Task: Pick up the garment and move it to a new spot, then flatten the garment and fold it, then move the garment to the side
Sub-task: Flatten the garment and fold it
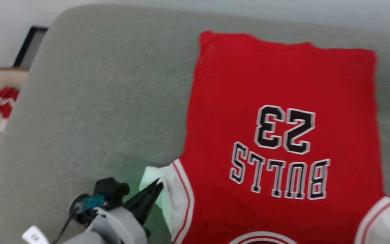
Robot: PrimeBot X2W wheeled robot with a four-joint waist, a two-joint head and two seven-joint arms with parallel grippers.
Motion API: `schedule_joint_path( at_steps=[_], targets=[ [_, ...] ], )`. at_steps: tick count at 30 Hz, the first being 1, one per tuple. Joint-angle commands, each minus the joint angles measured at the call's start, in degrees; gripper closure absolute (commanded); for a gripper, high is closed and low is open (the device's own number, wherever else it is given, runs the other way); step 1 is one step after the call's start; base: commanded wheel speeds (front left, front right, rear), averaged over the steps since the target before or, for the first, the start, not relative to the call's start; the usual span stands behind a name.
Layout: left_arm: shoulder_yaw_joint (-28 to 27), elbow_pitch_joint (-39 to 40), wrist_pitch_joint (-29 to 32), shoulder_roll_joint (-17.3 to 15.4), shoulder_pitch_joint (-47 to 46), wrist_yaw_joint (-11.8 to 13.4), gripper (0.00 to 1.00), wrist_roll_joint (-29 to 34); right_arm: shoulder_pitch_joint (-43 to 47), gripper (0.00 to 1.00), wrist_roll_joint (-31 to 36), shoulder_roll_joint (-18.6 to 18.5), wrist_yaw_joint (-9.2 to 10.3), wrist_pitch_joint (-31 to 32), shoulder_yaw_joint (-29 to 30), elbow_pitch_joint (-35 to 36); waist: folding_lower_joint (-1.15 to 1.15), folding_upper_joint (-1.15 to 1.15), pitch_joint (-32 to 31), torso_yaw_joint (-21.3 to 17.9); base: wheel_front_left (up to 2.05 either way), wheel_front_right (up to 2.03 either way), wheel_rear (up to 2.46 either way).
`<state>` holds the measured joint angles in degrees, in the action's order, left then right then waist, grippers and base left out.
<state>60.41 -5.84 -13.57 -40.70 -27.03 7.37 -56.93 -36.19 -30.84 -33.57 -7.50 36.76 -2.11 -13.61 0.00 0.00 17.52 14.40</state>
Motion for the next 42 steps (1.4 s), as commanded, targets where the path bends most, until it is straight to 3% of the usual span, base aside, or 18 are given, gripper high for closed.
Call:
schedule_joint_path(
  at_steps=[1,9,16,17,18,24,30,34,42],
  targets=[
    [0.08,-0.24,0.1,0.77,-1.06,-0.6,1.0,0.46,-1.79,0.0,0.54,-0.14,0.02,0.62,-0.43,-1.61,0.0,0.0,4.95,5.25,0.0,0.0,0.0],
    [1.53,-3.77,-0.1,6.16,-5.06,-3.81,1.0,2.33,-15.28,0.0,3.95,-0.32,0.03,5.93,-0.15,-21.42,0.0,0.0,8.98,11.24,0.0,0.0,0.0],
    [1.78,-7.22,-0.44,9.16,-6.4,-5.84,1.0,2.29,-19.9,0.0,8.48,0.91,0.0,11.35,-1.17,-32.82,0.0,0.0,10.9,13.84,0.0,0.0,0.0],
    [1.62,-7.64,-0.53,9.34,-6.37,-5.94,1.0,2.14,-19.69,0.64,8.99,1.14,-0.01,12.98,-2.18,-34.17,0.0,0.0,10.91,13.94,0.0,0.0,0.0],
    [1.53,-7.97,-0.51,9.49,-6.3,-6.17,1.0,2.07,-19.27,1.0,9.07,1.47,-0.02,14.74,-2.84,-35.41,0.0,0.0,10.86,13.99,0.0,0.0,0.0],
    [1.01,-9.98,-0.79,10.06,-6.17,-6.93,1.0,1.99,-18.72,1.0,9.66,1.34,0.0,15.99,-2.52,-38.45,0.0,0.0,10.57,13.59,0.0,0.0,0.0],
    [-0.15,-11.37,-1.01,9.1,-5.45,-7.0,1.0,1.75,-17.56,1.0,7.95,1.6,-0.01,18.04,-4.92,-36.53,0.0,0.0,8.78,10.82,0.0,0.0,0.0],
    [-1.0,-11.55,-1.16,7.94,-4.69,-6.52,1.0,1.5,-15.49,1.0,3.6,0.87,-0.02,18.15,-7.87,-31.32,0.0,0.0,6.75,8.23,0.0,0.0,0.0],
    [-1.76,-11.07,-0.92,5.11,-2.59,-4.68,1.0,0.86,-2.91,1.0,-7.41,-4.95,-0.01,16.53,-14.5,-13.06,0.0,0.0,2.34,2.29,0.0,0.0,0.0]
  ],
)
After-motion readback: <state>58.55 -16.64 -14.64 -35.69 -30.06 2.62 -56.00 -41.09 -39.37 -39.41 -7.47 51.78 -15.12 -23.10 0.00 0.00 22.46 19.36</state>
